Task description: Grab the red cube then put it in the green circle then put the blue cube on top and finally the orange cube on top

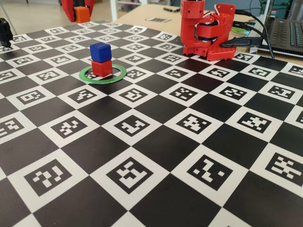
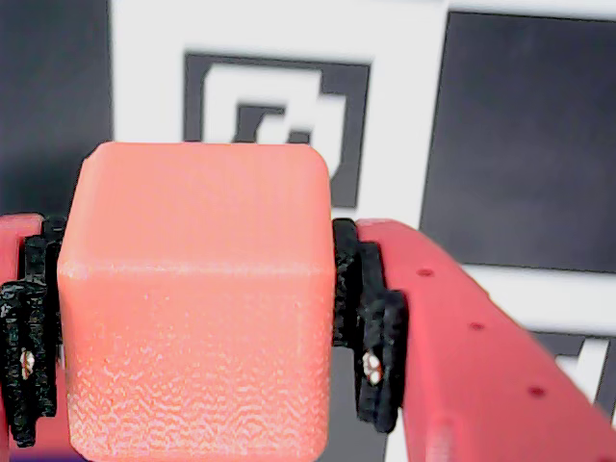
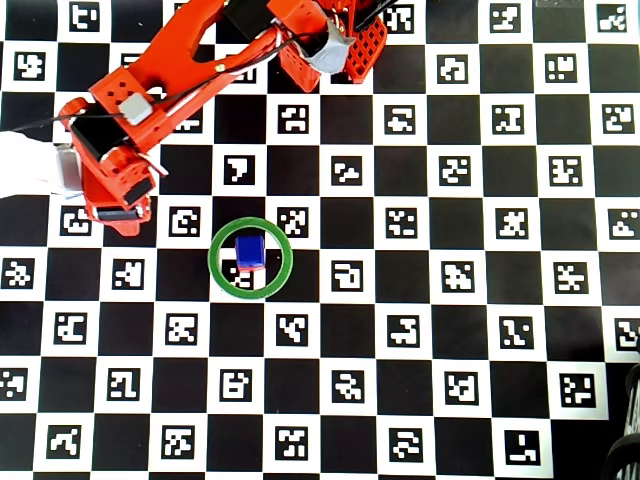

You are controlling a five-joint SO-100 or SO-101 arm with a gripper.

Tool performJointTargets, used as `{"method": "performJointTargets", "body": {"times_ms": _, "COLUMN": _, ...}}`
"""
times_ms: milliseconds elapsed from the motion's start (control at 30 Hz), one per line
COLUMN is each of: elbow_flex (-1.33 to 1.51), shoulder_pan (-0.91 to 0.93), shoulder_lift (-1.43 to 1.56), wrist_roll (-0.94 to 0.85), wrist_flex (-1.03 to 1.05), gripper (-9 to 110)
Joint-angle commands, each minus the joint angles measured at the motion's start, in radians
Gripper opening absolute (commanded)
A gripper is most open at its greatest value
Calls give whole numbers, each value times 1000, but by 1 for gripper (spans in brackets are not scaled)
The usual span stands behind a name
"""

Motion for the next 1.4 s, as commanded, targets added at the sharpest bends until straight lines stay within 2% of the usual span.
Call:
{"method": "performJointTargets", "body": {"times_ms": 0, "elbow_flex": -87, "shoulder_pan": -77, "shoulder_lift": 147, "wrist_roll": 63, "wrist_flex": 41, "gripper": 13}}
{"method": "performJointTargets", "body": {"times_ms": 333, "elbow_flex": -21, "shoulder_pan": -262, "shoulder_lift": 215, "wrist_roll": 265, "wrist_flex": 80, "gripper": 13}}
{"method": "performJointTargets", "body": {"times_ms": 700, "elbow_flex": 112, "shoulder_pan": -410, "shoulder_lift": 281, "wrist_roll": 360, "wrist_flex": 66, "gripper": 13}}
{"method": "performJointTargets", "body": {"times_ms": 1367, "elbow_flex": 356, "shoulder_pan": -379, "shoulder_lift": 296, "wrist_roll": 367, "wrist_flex": -160, "gripper": 13}}
